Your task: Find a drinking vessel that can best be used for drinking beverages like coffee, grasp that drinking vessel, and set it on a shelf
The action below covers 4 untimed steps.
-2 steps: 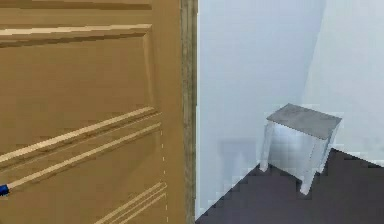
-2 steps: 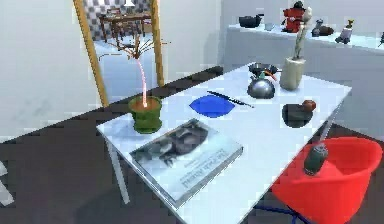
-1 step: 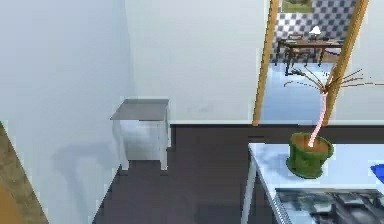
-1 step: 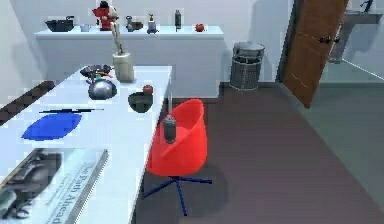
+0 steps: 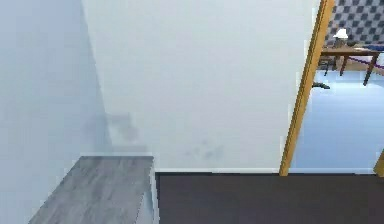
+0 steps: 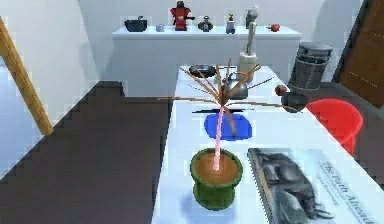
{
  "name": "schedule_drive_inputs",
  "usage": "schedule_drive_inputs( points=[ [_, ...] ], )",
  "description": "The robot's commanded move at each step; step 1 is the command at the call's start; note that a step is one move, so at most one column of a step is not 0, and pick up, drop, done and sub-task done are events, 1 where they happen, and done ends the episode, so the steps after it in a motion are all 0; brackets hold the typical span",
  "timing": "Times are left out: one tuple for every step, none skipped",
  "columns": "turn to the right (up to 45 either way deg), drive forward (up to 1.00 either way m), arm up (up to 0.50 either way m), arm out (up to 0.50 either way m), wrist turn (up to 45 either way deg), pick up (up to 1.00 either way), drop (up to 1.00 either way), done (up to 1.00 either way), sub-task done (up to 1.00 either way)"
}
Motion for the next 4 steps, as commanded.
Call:
schedule_drive_inputs(
  points=[
    [9.0, 0.00, 0.00, 0.00, 0.0, 0.00, 0.00, 0.00, 0.00],
    [0.0, 0.20, 0.00, 0.00, 0.0, 0.00, 0.00, 0.00, 0.00],
    [33.0, 0.00, 0.00, 0.00, 0.0, 0.00, 0.00, 0.00, 0.00],
    [0.0, 0.45, 0.00, 0.00, 0.0, 0.00, 0.00, 0.00, 0.00]
  ],
)
